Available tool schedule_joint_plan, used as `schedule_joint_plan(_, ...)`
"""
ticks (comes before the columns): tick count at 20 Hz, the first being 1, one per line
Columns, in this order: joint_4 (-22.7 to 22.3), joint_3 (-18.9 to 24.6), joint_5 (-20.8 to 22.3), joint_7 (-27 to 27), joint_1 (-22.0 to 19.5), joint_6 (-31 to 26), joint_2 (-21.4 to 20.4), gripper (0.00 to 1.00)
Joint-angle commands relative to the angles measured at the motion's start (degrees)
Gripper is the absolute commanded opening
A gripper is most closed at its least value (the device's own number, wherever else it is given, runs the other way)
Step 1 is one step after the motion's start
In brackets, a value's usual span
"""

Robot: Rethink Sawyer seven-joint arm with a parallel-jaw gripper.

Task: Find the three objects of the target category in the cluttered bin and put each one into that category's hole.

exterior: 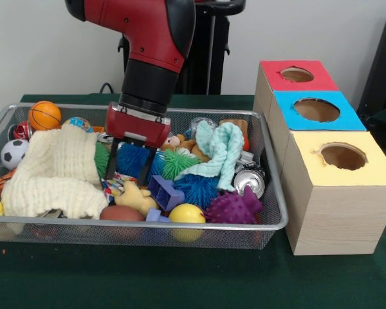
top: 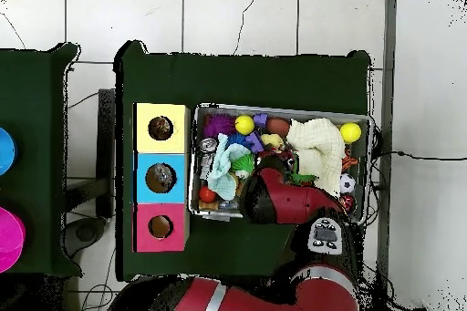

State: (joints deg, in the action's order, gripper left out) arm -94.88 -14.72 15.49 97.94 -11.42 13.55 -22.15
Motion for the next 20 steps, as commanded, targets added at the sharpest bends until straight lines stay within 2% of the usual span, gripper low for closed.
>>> schedule_joint_plan(1,-4.2,0.9,1.4,6.3,-0.5,-6.1,3.0,1.0)
schedule_joint_plan(8,-5.6,1.3,0.3,7.0,0.7,-6.9,4.1,1.0)
schedule_joint_plan(14,-4.7,6.2,1.2,5.7,-1.2,-9.3,5.2,1.0)
schedule_joint_plan(18,-5.0,6.8,2.8,6.7,-0.8,-3.4,4.1,1.0)
schedule_joint_plan(20,-4.4,4.8,2.8,7.3,0.9,1.2,3.2,1.0)
